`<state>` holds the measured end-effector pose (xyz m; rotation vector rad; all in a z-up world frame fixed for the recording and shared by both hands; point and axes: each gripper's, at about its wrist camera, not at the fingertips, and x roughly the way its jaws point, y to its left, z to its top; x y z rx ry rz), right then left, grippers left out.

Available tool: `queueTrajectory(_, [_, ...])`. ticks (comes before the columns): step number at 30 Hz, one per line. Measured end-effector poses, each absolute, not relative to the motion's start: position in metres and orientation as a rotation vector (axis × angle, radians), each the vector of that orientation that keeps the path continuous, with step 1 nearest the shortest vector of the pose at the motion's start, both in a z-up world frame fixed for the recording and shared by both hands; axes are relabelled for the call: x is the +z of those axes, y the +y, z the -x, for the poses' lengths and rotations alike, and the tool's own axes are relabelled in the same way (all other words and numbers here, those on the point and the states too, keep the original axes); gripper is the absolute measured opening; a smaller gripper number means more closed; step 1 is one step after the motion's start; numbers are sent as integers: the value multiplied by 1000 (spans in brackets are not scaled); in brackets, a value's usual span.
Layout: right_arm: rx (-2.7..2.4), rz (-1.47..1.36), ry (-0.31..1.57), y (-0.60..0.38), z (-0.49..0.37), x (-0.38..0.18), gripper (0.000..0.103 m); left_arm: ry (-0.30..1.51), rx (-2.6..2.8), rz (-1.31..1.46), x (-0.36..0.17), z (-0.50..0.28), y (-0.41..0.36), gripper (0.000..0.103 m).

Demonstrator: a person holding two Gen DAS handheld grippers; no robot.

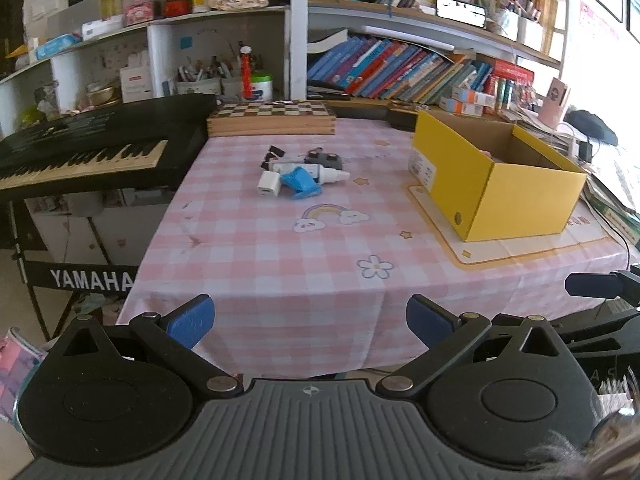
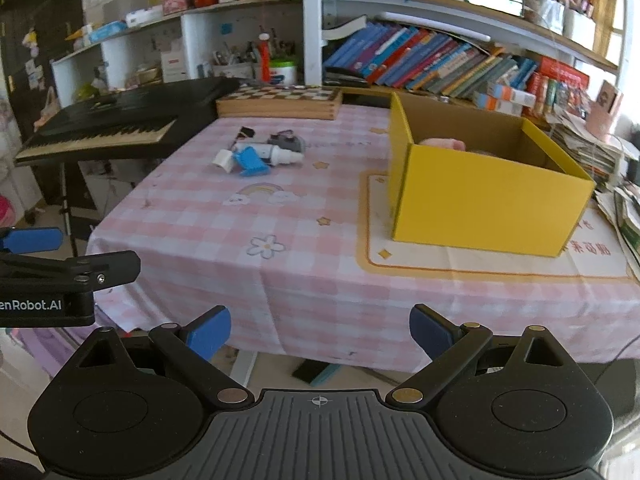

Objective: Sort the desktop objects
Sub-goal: 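Withdraw both tools from the box toward the small items, then grasp the white cube with left tool while right tool grasps the blue cloth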

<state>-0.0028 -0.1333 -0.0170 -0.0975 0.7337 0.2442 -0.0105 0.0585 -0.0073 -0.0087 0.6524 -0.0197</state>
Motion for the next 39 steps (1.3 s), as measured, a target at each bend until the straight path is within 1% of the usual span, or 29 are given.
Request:
queueTrajectory(19, [367,155,728,-97,-17,-21,98,673,79,50,-12,5,85,103])
queueTrajectory(39, [439,182,727,-84,-97,-22,98,681,162,98,-13,-65,101,103])
